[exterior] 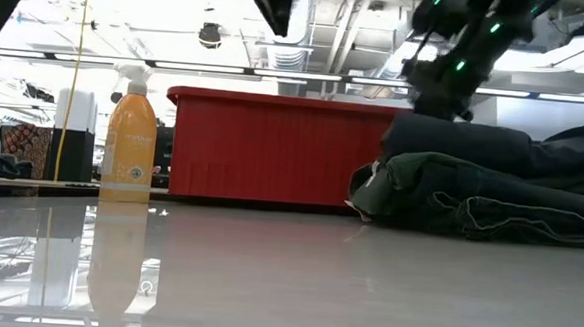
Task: Fold Laundry from Bin
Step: Remove the black shirt from the red bin
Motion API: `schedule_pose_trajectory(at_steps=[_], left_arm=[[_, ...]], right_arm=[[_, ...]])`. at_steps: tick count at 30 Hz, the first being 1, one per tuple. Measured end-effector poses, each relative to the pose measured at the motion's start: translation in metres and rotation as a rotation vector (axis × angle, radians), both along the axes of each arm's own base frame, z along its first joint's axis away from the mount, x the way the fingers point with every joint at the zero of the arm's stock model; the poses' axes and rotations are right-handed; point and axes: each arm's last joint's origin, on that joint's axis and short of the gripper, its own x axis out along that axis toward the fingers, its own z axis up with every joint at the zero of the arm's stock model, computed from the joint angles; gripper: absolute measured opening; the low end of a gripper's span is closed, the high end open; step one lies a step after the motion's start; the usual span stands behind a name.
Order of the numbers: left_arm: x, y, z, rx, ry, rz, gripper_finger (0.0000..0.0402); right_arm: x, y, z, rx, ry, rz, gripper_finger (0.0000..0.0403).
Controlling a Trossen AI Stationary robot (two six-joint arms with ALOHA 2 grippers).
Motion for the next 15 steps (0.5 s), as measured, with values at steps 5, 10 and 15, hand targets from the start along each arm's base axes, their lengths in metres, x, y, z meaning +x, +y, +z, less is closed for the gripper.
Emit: schedule_pose_trajectory(at_steps=[5,10,15], left_arm=[[-0.011,-0.011,0.001,0.068,0.033,0.028,0.011],[-0.045,-0.015,-0.007,0.055,0.036,0.014,0.011],[-0.081,-0.012,-0.024,-0.092,-0.166,-0.018,0.011]], right_arm=[[0.022,-0.009,-0.028,0.017,0.049,-0.005,0.0191],[0.031,-0.008,-0.018,0.05,0.109,0.013,0.0191],[0.028,0.0,0.035,0.063,0.084,0.024,0.0191]])
